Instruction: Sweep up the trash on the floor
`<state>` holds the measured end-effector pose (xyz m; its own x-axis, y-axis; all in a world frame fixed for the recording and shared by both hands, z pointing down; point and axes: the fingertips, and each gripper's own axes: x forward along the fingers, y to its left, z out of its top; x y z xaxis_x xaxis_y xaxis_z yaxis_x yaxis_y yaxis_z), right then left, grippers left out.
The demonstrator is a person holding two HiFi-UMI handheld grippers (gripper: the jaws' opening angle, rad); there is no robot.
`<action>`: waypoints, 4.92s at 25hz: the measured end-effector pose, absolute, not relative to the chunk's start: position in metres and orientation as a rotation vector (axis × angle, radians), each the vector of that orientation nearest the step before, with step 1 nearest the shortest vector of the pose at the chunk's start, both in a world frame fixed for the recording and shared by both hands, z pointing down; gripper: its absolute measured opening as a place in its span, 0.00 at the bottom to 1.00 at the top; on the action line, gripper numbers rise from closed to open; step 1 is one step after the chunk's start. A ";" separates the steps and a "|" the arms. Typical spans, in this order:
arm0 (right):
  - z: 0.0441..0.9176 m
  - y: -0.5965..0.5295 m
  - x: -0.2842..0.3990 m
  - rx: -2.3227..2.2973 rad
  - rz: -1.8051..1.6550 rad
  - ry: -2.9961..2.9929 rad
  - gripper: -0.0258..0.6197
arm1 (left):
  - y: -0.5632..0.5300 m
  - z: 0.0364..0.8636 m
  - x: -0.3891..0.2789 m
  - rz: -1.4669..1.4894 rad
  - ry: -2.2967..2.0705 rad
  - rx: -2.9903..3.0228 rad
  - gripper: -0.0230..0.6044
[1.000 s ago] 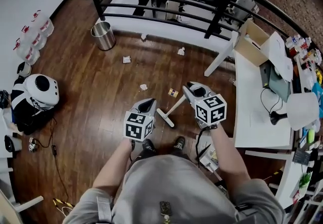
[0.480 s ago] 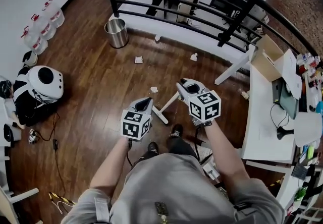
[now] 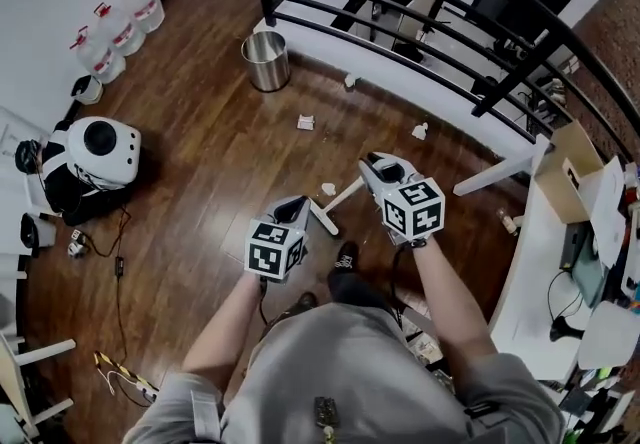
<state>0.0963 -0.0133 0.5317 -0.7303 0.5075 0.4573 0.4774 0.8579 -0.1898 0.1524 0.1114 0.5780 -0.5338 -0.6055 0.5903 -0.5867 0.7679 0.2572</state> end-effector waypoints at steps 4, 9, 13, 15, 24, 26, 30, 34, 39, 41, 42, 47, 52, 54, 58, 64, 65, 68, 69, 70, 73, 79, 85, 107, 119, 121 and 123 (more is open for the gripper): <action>0.537 -0.048 0.049 -0.706 0.053 -2.533 0.16 | 0.087 0.585 0.121 -0.048 -2.259 0.861 0.05; 0.540 -0.089 0.004 -0.688 0.029 -2.543 0.16 | 0.052 0.586 0.087 -0.057 -2.257 0.858 0.05; 0.536 -0.118 -0.028 -0.662 0.018 -2.566 0.16 | 0.030 0.585 0.062 -0.054 -2.260 0.863 0.05; 0.534 -0.133 -0.042 -0.644 0.016 -2.580 0.16 | 0.020 0.587 0.050 -0.047 -2.261 0.863 0.05; 0.531 -0.182 -0.085 -0.555 0.002 -2.618 0.16 | -0.009 0.586 0.015 -0.033 -2.244 0.901 0.05; 0.529 -0.185 -0.089 -0.530 0.027 -2.628 0.16 | -0.008 0.584 0.008 -0.021 -2.246 0.909 0.05; 0.525 -0.171 -0.094 -0.488 0.072 -2.644 0.16 | 0.004 0.576 -0.011 -0.009 -2.259 0.937 0.05; 0.514 -0.142 -0.107 -0.429 0.093 -2.655 0.16 | 0.027 0.569 -0.044 -0.002 -2.252 1.020 0.05; 0.498 -0.081 -0.138 -0.380 0.069 -2.671 0.16 | 0.082 0.573 -0.099 0.010 -2.220 1.092 0.05; 0.491 -0.058 -0.155 -0.350 0.066 -2.681 0.16 | 0.109 0.575 -0.120 0.017 -2.203 1.109 0.05; 0.488 -0.049 -0.162 -0.333 0.068 -2.688 0.16 | 0.120 0.576 -0.129 0.024 -2.193 1.121 0.05; 0.478 -0.010 -0.202 -0.280 0.104 -2.723 0.16 | 0.164 0.580 -0.166 0.062 -2.161 1.155 0.05; 0.481 0.031 -0.250 -0.321 0.145 -2.727 0.16 | 0.195 0.586 -0.198 0.062 -2.157 1.119 0.05; 0.483 0.038 -0.269 -0.334 0.165 -2.733 0.16 | 0.199 0.588 -0.211 0.060 -2.162 1.100 0.05; 0.498 0.042 -0.305 -0.330 0.216 -2.740 0.16 | 0.204 0.591 -0.237 0.078 -2.177 1.056 0.05; 0.537 0.030 -0.334 -0.258 0.255 -2.688 0.16 | 0.203 0.587 -0.269 0.135 -2.186 1.058 0.05; 0.541 0.027 -0.334 -0.241 0.254 -2.679 0.16 | 0.202 0.587 -0.275 0.133 -2.188 1.057 0.05; 0.549 0.007 -0.325 -0.147 0.254 -2.667 0.16 | 0.197 0.590 -0.287 0.135 -2.166 1.078 0.05; 0.550 -0.003 -0.321 -0.105 0.256 -2.664 0.16 | 0.192 0.591 -0.290 0.139 -2.151 1.100 0.05; 0.551 -0.013 -0.318 -0.061 0.257 -2.661 0.16 | 0.185 0.592 -0.292 0.144 -2.133 1.130 0.05; 0.552 -0.044 -0.307 0.074 0.262 -2.652 0.16 | 0.162 0.596 -0.299 0.167 -2.078 1.233 0.05; 0.552 -0.095 -0.262 0.352 0.276 -2.637 0.16 | 0.120 0.598 -0.298 0.231 -1.973 1.434 0.05; 0.550 -0.127 -0.211 0.550 0.276 -2.609 0.16 | 0.087 0.599 -0.289 0.279 -1.894 1.564 0.05; 0.458 -0.178 -0.082 0.794 0.457 -2.741 0.15 | -0.025 0.580 -0.197 0.428 -1.680 1.872 0.05; 0.446 -0.240 0.118 1.189 0.385 -2.586 0.16 | -0.120 0.588 -0.058 0.555 -1.423 2.080 0.05; 0.451 -0.255 0.152 1.274 0.379 -2.542 0.16 | -0.134 0.587 -0.035 0.575 -1.390 2.110 0.05; 0.459 -0.268 0.184 1.353 0.377 -2.499 0.16 | -0.144 0.586 -0.014 0.591 -1.367 2.135 0.05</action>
<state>0.1839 -0.2680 0.4592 -0.5252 -0.7717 0.3586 -0.8432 0.5287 -0.0971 -0.0142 -0.1441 0.5865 0.3918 -0.6842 0.6151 -0.9168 -0.3460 0.1993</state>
